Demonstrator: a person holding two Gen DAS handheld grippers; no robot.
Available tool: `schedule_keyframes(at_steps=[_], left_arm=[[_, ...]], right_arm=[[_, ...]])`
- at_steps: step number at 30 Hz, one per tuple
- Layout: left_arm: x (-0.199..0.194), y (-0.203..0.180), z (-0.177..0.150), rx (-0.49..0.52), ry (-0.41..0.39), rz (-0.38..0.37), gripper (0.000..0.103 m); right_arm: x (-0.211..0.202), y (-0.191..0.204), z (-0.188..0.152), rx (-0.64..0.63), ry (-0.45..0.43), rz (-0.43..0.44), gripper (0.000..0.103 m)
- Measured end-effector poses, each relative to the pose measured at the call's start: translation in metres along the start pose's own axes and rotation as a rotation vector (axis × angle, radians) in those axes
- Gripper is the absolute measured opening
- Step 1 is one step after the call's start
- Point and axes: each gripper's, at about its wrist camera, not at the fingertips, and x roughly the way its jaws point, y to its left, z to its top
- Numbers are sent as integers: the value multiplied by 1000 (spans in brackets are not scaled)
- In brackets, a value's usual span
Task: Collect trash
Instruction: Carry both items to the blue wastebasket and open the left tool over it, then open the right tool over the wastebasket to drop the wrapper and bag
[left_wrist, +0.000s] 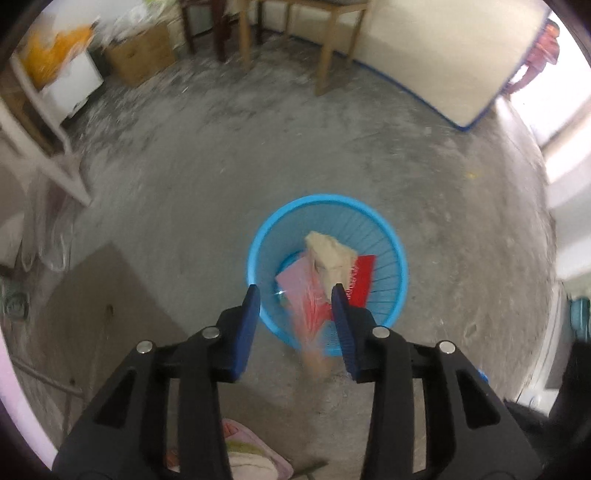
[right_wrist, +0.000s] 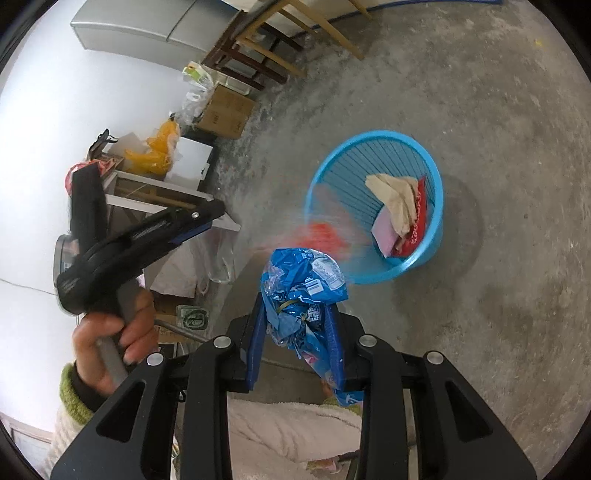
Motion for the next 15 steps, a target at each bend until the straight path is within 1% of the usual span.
schedule_keyframes(at_steps=[3, 6, 8, 10, 11, 13, 15], left_arm=[[0, 13, -5, -29, 12, 8, 40], [-17, 20, -11, -14, 5, 36, 42], [-37, 24, -15, 0, -16, 39, 45], [-64, 29, -20, 12, -45, 30, 50], [-81, 33, -24, 17, -70, 26, 52], [-119, 42, -36, 20, -129, 17, 59], [-146, 51, -48, 18, -174, 6, 62]], right_arm=[[4, -4, 3, 4, 11, -5, 29], [14, -5, 6, 8, 24, -9, 29], [21, -3, 8, 4, 32, -10, 29], [32, 2, 14, -4, 39, -18, 29], [35, 3, 16, -7, 39, -26, 29], [49, 5, 27, -15, 36, -53, 29], [61, 4, 36, -11, 36, -70, 29]])
